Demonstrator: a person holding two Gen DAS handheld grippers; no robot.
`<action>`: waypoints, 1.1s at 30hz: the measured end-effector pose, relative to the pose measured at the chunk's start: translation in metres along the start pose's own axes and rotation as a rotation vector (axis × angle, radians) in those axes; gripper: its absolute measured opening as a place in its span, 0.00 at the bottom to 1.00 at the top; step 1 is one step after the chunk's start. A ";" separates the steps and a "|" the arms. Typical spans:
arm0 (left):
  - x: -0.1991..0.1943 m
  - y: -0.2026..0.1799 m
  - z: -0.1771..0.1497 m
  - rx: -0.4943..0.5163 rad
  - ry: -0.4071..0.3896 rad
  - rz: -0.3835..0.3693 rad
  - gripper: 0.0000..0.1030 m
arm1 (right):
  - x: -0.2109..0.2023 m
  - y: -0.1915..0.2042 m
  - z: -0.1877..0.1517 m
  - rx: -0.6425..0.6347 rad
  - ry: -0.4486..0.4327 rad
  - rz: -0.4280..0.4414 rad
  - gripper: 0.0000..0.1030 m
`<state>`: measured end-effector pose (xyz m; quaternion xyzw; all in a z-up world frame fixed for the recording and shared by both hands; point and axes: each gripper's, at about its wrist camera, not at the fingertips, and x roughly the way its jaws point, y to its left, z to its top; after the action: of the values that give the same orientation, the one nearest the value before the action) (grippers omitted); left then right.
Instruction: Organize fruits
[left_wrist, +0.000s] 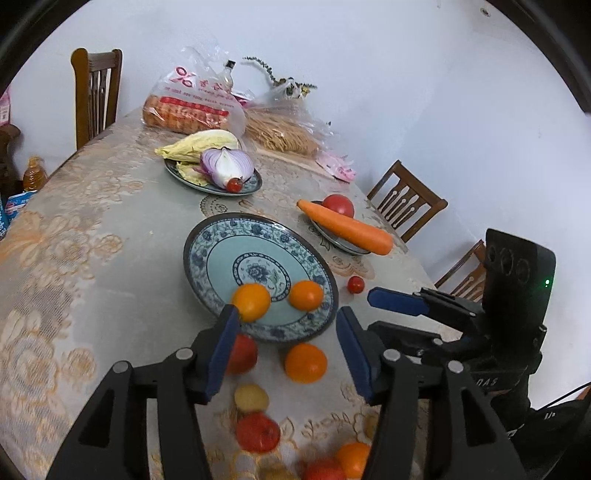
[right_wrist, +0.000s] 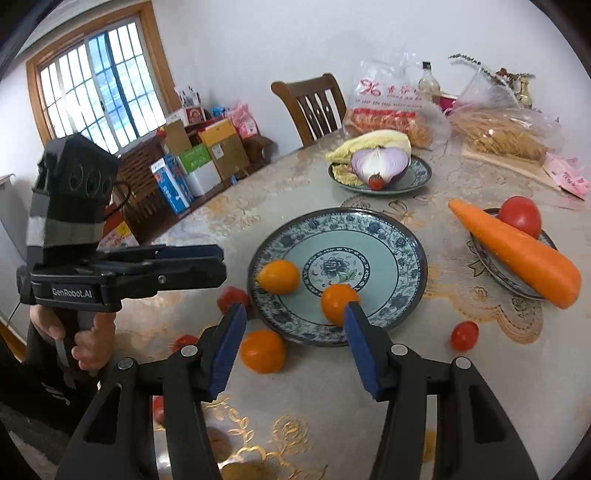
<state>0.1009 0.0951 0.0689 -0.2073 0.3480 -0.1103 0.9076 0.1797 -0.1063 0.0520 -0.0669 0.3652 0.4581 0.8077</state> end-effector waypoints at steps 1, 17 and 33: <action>-0.003 -0.001 -0.002 0.001 -0.003 0.000 0.58 | -0.003 0.002 -0.002 0.006 -0.005 0.001 0.55; -0.021 -0.038 -0.047 0.143 -0.009 0.127 0.58 | -0.040 0.030 -0.043 0.002 -0.061 -0.035 0.55; -0.038 -0.048 -0.105 0.139 0.000 0.081 0.57 | -0.039 0.026 -0.086 0.094 0.000 0.011 0.55</action>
<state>-0.0011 0.0344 0.0425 -0.1294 0.3478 -0.0976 0.9235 0.1013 -0.1568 0.0208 -0.0268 0.3865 0.4448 0.8075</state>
